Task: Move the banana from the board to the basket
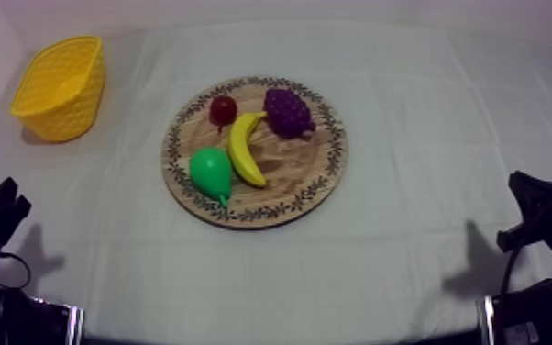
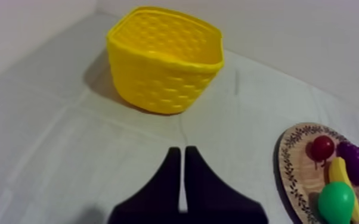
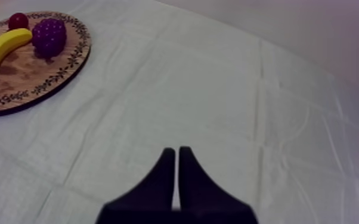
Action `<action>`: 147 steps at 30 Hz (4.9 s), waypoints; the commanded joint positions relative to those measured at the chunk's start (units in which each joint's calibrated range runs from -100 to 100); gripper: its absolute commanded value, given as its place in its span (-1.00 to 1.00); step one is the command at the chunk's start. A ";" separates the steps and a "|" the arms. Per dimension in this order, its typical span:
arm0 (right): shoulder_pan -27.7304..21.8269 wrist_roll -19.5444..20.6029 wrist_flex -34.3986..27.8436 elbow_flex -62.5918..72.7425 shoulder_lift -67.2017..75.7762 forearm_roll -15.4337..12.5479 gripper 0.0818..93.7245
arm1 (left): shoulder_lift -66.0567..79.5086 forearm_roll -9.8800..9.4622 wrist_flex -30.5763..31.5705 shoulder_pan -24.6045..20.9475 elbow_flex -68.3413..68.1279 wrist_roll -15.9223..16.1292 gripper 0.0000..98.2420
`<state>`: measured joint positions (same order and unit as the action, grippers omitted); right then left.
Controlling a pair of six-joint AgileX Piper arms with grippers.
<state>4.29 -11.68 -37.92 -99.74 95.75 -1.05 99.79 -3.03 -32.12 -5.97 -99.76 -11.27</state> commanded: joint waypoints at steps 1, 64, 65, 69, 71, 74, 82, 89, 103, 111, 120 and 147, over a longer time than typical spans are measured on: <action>0.00 -0.02 0.02 -0.04 0.01 0.00 -0.99 | -0.18 -0.22 0.33 0.06 0.12 1.49 -1.00; 0.00 -0.02 0.02 -0.04 0.01 0.00 -0.99 | -109.59 2.12 -32.86 31.53 88.16 -10.14 -1.00; 0.00 -0.02 0.02 -0.04 0.01 0.00 -0.99 | -109.99 2.15 -33.36 31.80 89.30 -10.17 -1.00; 0.00 -0.02 0.02 -0.04 0.01 0.00 -0.99 | -111.09 2.43 -34.92 32.38 92.70 -10.25 -1.00; 0.00 -0.02 0.02 -0.04 0.01 0.00 -0.99 | -111.48 2.66 -35.61 32.44 93.50 -10.20 -1.00; 0.04 -0.02 0.02 -0.04 0.01 0.00 -0.99 | -111.90 2.81 -35.82 32.48 93.23 -10.37 -1.00; 0.07 -0.02 0.02 -0.04 0.01 0.00 -0.99 | -112.35 3.19 -36.16 33.73 92.30 -11.63 -0.43; 0.07 -0.02 0.02 -0.04 0.01 0.00 -0.99 | -111.72 4.53 -35.95 34.26 91.91 -10.99 0.21; 0.07 -0.02 0.02 -0.04 0.01 0.00 -0.99 | -125.30 7.01 -38.44 32.91 97.24 -8.37 0.39; 0.07 -0.02 0.02 -0.04 0.01 0.00 -0.99 | -135.51 8.51 -42.04 31.95 105.23 -7.00 0.38; 0.07 -0.02 0.02 -0.04 0.01 0.00 -0.99 | -142.23 9.49 -46.44 30.97 110.33 -6.29 0.32; 0.07 -0.02 0.02 -0.04 0.01 0.00 -0.99 | -139.86 8.32 -48.93 32.00 109.71 -8.40 -0.47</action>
<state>4.37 -11.70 -37.90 -99.74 95.75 -1.05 -41.57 5.39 -81.14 25.92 10.12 -19.68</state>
